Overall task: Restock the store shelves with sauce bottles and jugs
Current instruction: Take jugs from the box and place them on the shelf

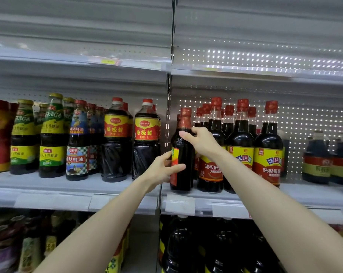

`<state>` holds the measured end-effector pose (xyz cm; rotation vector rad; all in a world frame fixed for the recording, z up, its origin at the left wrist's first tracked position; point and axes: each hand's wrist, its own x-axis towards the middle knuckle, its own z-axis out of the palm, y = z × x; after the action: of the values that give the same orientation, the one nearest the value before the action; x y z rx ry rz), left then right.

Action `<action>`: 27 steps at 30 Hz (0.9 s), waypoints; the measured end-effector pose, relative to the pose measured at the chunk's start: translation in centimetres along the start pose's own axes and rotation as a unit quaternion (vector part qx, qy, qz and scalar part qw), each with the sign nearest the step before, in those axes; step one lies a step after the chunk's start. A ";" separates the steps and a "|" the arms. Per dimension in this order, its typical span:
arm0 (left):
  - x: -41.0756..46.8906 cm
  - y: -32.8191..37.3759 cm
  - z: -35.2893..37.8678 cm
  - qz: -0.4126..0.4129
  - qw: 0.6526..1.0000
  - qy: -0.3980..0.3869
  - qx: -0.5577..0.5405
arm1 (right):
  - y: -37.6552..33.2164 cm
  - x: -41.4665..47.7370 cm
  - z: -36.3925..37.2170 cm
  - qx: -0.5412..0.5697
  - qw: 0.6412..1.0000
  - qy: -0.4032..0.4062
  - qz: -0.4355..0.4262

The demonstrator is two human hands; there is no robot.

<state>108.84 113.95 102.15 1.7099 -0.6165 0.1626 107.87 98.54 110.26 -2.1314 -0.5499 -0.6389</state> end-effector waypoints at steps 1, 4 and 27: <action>0.1 0.0 0.0 -0.001 1.000 -0.002 0.005 | 0.2 0.1 0.0 -0.001 1.000 0.001 0.005; 0.3 -0.1 0.1 -0.005 1.000 0.004 0.014 | 1.0 0.8 0.4 -0.021 1.000 0.004 0.020; -0.5 0.7 2.5 -0.085 0.986 0.090 -0.115 | 3.1 -8.6 5.1 0.170 0.980 0.010 0.101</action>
<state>107.55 111.65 101.96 1.4971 -0.3401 0.1184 104.29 99.49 100.45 -1.8270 -0.3920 -0.4186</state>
